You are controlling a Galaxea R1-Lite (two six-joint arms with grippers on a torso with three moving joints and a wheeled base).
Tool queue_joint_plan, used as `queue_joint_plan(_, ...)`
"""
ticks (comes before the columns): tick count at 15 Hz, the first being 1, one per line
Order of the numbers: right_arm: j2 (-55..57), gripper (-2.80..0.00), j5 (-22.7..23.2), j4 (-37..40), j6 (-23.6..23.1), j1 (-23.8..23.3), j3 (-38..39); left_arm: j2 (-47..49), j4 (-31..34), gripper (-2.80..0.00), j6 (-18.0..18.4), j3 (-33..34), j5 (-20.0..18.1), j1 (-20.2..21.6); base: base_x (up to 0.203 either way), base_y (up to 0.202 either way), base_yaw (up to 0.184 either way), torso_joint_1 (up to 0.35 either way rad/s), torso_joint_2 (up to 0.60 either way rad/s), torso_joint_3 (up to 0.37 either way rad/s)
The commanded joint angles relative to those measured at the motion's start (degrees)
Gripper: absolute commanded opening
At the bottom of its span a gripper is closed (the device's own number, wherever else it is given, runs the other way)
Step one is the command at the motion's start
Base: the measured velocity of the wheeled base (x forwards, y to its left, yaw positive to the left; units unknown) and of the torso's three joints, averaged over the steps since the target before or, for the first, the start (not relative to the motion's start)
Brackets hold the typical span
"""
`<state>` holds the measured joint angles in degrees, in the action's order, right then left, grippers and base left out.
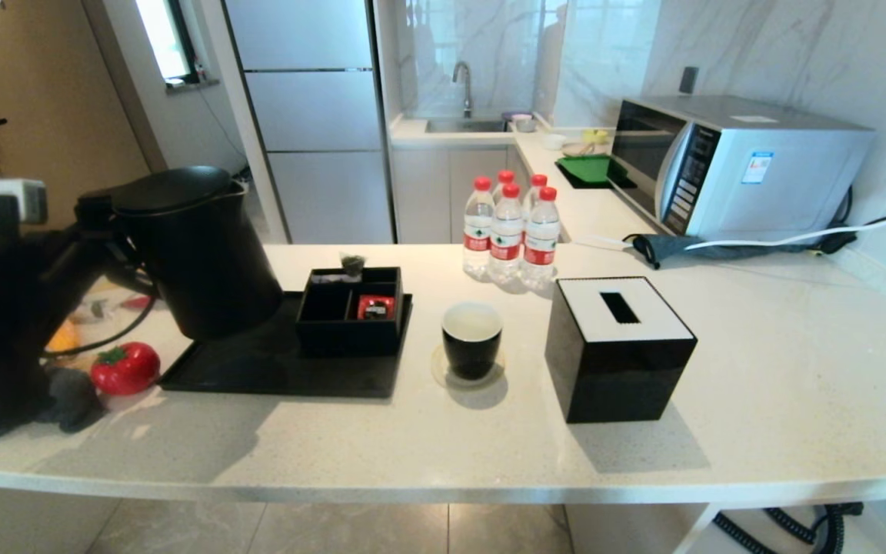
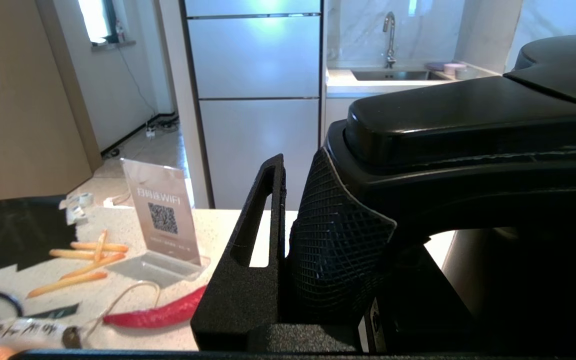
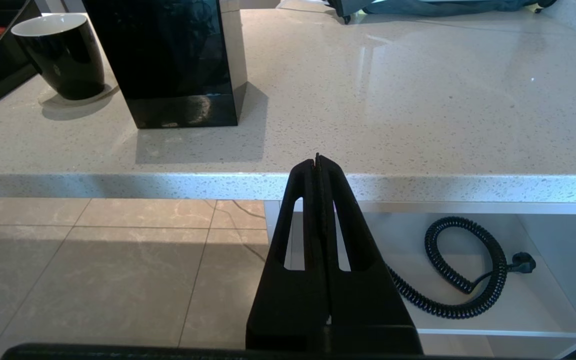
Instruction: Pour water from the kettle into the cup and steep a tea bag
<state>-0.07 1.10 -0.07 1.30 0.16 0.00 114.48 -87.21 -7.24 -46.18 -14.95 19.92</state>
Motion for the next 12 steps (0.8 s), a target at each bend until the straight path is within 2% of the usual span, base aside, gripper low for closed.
queue_joint_plan(1,0.1,-2.80,0.0,0.0,0.0,0.0,0.0,-3.8,-2.7,-2.80,0.0,2.3,-0.1,0.0,0.000,0.000,0.000,0.000,0.00,0.000)
queue_joint_plan(4,0.1,-2.80,0.0,0.0,0.0,0.0,0.0,-5.5,-2.7,-2.80,0.0,4.5,-0.1,-0.8,0.000,0.000,0.000,0.000,0.00,0.000)
queue_joint_plan(7,0.1,-2.80,0.0,0.0,0.0,0.0,0.0,-6.6,-2.7,-2.80,0.0,4.7,-0.1,-3.2,0.000,0.000,0.000,0.000,0.00,0.000)
queue_joint_plan(12,0.1,-2.80,0.0,0.0,0.0,0.0,0.0,-10.6,-2.7,-2.80,0.0,9.3,0.0,-7.7,0.000,0.000,0.000,0.000,0.00,0.000)
